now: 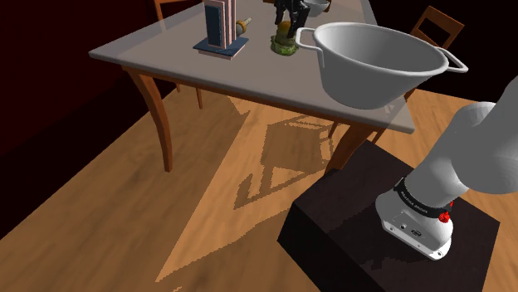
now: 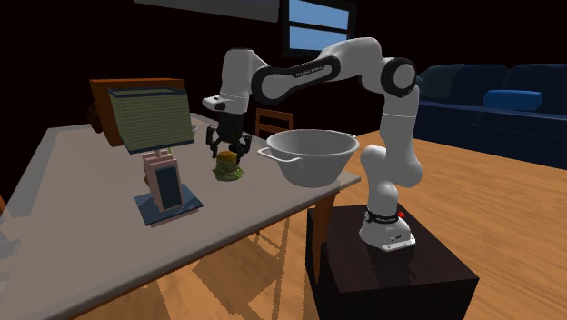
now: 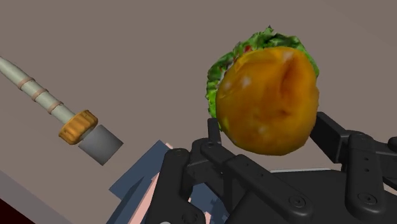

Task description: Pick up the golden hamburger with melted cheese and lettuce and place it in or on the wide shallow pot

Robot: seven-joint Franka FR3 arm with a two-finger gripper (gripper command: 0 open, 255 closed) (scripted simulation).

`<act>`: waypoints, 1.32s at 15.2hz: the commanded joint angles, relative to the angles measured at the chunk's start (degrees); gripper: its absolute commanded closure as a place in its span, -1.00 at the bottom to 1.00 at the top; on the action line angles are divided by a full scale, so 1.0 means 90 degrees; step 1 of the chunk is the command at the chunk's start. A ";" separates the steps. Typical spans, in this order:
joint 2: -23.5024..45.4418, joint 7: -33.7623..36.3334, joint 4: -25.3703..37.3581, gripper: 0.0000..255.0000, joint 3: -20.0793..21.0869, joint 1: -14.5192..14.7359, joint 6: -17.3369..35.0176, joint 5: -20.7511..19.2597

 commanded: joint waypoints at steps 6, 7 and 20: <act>0.0007 -0.0025 0.0590 1.00 0.0004 0.0004 -0.0581 0.0013; 0.0013 -0.0029 0.0683 1.00 0.0005 0.0005 -0.0668 0.0016; 0.0246 -0.0111 0.2082 1.00 -0.0007 -0.0004 -0.1837 0.0088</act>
